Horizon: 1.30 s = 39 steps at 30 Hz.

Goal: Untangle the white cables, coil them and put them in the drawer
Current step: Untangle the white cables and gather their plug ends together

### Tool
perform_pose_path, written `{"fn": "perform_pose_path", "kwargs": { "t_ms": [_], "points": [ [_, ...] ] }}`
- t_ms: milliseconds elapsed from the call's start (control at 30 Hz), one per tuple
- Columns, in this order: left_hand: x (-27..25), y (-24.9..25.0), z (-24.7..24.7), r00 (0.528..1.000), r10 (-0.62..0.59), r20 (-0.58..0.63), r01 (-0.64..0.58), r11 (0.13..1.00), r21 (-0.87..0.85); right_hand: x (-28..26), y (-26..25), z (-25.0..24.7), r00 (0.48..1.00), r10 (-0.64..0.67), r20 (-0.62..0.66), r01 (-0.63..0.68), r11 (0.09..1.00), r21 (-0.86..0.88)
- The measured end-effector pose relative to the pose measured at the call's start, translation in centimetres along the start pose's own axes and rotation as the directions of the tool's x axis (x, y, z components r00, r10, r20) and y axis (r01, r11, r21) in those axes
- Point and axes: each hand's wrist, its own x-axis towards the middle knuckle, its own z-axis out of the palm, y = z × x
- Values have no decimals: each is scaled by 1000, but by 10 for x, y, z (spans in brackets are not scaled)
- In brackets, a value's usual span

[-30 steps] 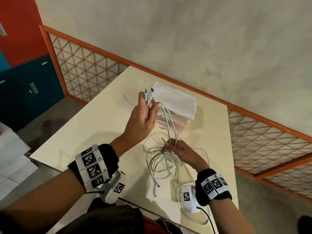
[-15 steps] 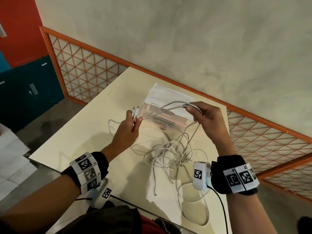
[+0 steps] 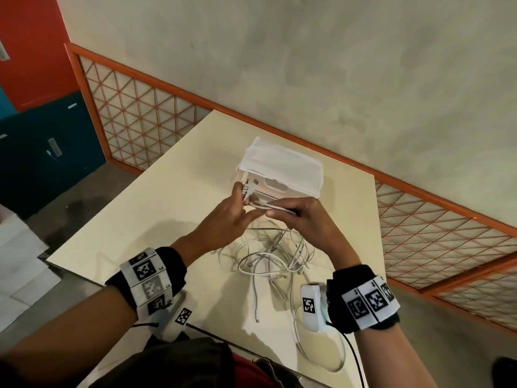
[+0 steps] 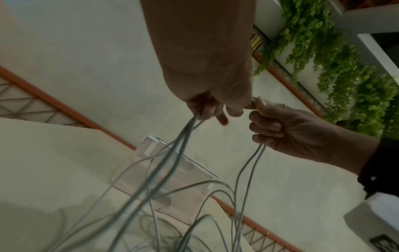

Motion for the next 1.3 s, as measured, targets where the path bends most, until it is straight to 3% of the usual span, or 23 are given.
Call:
{"fn": "perform_pose_path", "kwargs": {
  "t_ms": [133,300,400,467,533,633,767,933,1133,1233,1300],
  "points": [
    [-2,1,-10,997,66,25,-68,993,94,-4,21,-9,997,74,13,-73,997,-19],
    [3,10,-33,971,84,-223,-59,992,115,-25,101,-3,960,281,-10,-270,912,-307],
    [5,11,-42,979,78,-188,-47,985,163,-34,127,3,927,371,-51,-365,867,-340],
    [1,8,-37,987,77,-142,-48,979,200,-32,128,4,937,339,-87,-347,869,-351],
    [-2,0,-31,993,76,-93,-52,969,240,-27,120,3,936,292,-198,-334,914,-229],
    [-6,-14,-25,998,52,26,-58,935,350,-20,102,-6,863,244,-442,-254,966,36],
    [-11,-25,-24,985,29,172,-107,880,462,-17,82,-25,783,28,-622,-120,987,-107],
    [-12,-35,-32,985,33,168,-117,846,520,-21,75,-35,820,2,-573,-74,992,-102],
    [-14,-48,-42,987,12,162,-109,789,605,-37,82,-36,860,7,-510,-154,957,-247],
    [-13,-56,-44,970,-97,224,-58,799,598,-47,87,-36,914,154,-376,-260,932,-251],
    [-14,-62,-45,938,-183,295,-32,800,599,-59,94,-33,917,292,-270,-348,918,-188]
  ]
}}
